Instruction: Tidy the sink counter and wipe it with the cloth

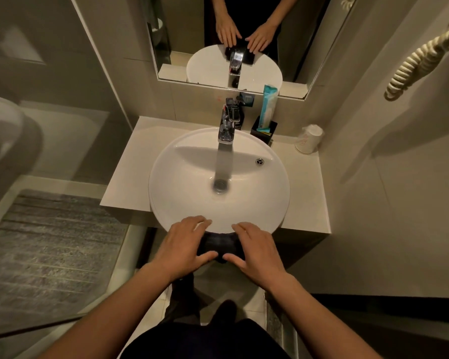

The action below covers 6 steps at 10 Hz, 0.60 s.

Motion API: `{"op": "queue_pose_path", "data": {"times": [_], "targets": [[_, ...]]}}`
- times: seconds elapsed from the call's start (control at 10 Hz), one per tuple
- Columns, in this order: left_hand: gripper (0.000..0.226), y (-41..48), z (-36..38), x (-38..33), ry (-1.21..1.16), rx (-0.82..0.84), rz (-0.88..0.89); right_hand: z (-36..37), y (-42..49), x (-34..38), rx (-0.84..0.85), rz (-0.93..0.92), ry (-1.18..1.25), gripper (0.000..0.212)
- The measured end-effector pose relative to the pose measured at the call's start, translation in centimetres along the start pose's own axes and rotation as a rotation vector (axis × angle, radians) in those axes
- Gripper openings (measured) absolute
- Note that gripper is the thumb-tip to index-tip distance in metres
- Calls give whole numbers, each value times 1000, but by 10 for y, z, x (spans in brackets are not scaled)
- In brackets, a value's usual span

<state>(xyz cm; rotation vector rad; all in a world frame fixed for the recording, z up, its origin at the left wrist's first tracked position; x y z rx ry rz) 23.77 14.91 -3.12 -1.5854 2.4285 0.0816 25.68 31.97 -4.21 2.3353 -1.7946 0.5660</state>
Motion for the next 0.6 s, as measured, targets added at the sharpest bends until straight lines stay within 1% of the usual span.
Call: {"op": "queue_pose_path", "data": {"times": [0.1,0.2,0.3,0.4,0.5,0.6], "targets": [[95,5,27,-10,144,162,181,22,1,1,163,-97,-48,82],[81,7,40,-8,213,248,174,30,1,-1,178,-111,-122,70],[72,9,38,-9,228,258,153,29,3,-2,140,-123,-151,62],[72,11,37,-9,240,276,146,33,5,-5,160,-112,-152,62],[89,7,34,-10,250,304,154,30,3,-4,221,-99,-144,76],[97,12,12,-9,207,231,108,11,8,-1,218,-47,-86,90]]}}
Point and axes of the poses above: each hand's wrist, its own y-axis towards the middle knuckle, its own z-axis out of the palm, x = y × z, the point moved 8 cm from there along y, towards the middle knuckle, and after that the axes turned 6 degrees about y, right-handed, at the moved point
